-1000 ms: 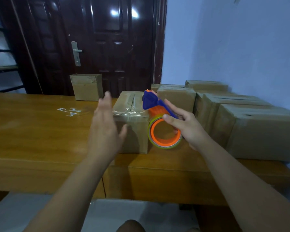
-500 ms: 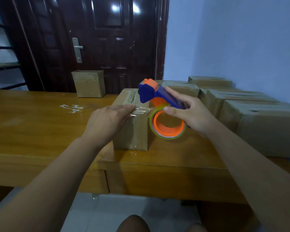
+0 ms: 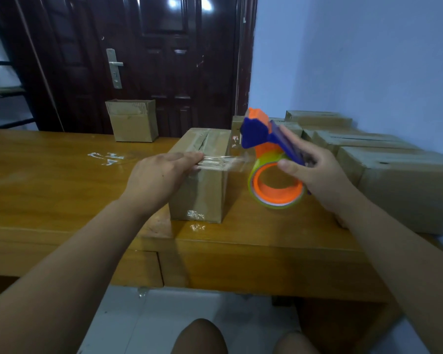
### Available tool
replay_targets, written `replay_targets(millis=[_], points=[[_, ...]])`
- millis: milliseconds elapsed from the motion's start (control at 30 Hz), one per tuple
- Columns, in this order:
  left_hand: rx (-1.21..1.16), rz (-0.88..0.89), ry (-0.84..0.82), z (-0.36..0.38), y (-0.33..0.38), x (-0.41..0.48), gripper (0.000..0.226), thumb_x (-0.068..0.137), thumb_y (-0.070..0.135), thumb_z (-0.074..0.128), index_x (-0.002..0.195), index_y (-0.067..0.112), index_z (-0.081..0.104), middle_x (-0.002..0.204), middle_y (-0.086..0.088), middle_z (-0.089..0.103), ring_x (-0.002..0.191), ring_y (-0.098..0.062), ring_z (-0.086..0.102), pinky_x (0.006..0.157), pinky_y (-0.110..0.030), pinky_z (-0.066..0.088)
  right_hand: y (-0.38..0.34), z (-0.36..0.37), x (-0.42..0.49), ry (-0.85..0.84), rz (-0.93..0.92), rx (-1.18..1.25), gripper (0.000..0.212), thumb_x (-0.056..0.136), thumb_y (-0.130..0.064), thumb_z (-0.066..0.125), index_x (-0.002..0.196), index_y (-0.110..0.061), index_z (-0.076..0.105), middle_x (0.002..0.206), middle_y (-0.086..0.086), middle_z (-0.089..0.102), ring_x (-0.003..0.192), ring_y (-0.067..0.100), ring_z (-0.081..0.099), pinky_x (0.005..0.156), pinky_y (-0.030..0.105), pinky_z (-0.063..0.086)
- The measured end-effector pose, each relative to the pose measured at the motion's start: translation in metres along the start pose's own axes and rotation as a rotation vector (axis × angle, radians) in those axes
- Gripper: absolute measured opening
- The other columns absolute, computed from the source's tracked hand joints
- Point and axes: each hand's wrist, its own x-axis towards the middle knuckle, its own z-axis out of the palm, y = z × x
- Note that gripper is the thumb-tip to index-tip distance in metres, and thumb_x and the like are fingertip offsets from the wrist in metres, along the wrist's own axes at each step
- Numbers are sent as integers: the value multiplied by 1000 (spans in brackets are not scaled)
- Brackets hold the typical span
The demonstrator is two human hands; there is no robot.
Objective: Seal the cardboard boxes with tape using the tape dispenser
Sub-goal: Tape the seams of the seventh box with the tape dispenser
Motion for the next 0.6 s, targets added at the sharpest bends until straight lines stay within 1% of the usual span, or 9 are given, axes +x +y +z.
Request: replay_targets(millis=[67,100,133,200,300,400,433,500,600], points=[[-13,-7,9,0,0,1,33,88,14,65,121,15,64,112,-9,69,95,-32,68,63,-44,56,7,-11,-9,-24,43,-49,66,70,-39,74,128,-50,43,123,-26,54,96,-18,55,79,6,43],[-27,-8,20,0,0,1,32,89,14,64,121,14,64,112,-9,69,95,-33,68,64,-45,56,11,-15,-14,-77,63,-120,68,67,-44,77,126,-55,45,127,-28,51,102,-20,52,83,5,42],[-40,-9,33,1,0,1,31,90,16,61,120,14,64,111,-10,69,96,-33,68,65,-45,56,14,-17,-18,-140,84,-197,69,64,-49,78,124,-62,44,130,-31,48,109,-20,48,86,4,40],[-56,-16,41,3,1,1,33,90,22,54,120,14,64,112,-9,69,97,-32,67,68,-43,55,15,-17,-23,-196,119,-290,67,62,-54,72,121,-69,42,131,-33,46,115,-20,45,85,1,38],[-83,-29,24,2,1,3,36,91,27,47,121,15,64,113,-6,69,100,-28,67,70,-39,54,7,-19,-19,-196,118,-461,69,63,-60,64,125,-67,34,117,-23,55,100,-11,51,74,3,38],[-110,-32,10,0,-1,4,37,92,29,46,121,15,64,114,-6,68,101,-27,67,72,-40,55,-2,-21,-9,-275,105,-623,70,63,-66,57,126,-68,28,105,-11,55,88,1,51,68,10,37],[-111,-29,14,0,-1,4,36,92,28,47,121,15,64,114,-6,68,101,-28,67,72,-41,55,-5,-21,-5,-313,113,-655,70,64,-67,57,126,-68,27,106,-10,55,88,3,50,67,13,36],[-105,-29,13,1,0,3,33,94,26,50,122,16,63,116,-7,68,103,-28,66,74,-42,55,-13,-20,2,-385,133,-691,69,70,-63,62,130,-65,28,113,-18,53,92,2,50,70,15,35],[-121,-57,-18,0,1,3,31,96,22,53,126,17,60,121,-6,65,109,-27,63,80,-41,53,-27,-19,16,-461,158,-754,65,80,-55,64,136,-59,30,111,-27,49,88,-4,48,69,12,34]])
